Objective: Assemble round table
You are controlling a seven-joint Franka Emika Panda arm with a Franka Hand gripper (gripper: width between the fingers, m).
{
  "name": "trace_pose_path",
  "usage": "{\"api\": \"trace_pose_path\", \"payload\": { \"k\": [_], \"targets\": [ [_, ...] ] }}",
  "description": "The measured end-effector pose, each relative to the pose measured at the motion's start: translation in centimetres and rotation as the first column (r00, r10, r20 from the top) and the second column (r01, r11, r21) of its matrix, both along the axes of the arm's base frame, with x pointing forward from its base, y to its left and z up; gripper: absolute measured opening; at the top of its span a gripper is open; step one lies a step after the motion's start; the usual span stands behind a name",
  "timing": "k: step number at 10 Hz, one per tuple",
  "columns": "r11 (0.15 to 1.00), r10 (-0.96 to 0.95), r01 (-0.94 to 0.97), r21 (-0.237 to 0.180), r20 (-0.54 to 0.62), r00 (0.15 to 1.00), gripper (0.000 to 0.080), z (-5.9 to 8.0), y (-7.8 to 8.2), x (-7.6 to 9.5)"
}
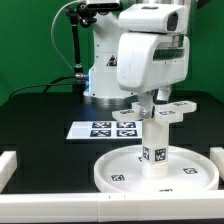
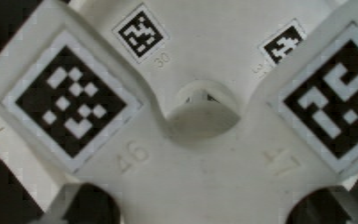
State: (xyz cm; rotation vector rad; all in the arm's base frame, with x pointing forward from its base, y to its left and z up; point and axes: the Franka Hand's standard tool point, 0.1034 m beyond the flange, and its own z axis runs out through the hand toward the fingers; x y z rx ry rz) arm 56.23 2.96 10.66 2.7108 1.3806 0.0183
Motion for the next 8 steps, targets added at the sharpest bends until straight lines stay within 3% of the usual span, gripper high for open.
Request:
{"api": "trace_pose_path", "payload": {
  "k": [4, 8],
  "targets": [
    [0.874, -0.484, 0.482, 0.051, 0.019, 0.875, 0.0452, -0.08, 0.12, -0.06],
    [0.71, -0.702, 0.699, 0.087, 0.007, 0.712, 0.0452, -0.09, 0.43, -0.09]
  ]
}}
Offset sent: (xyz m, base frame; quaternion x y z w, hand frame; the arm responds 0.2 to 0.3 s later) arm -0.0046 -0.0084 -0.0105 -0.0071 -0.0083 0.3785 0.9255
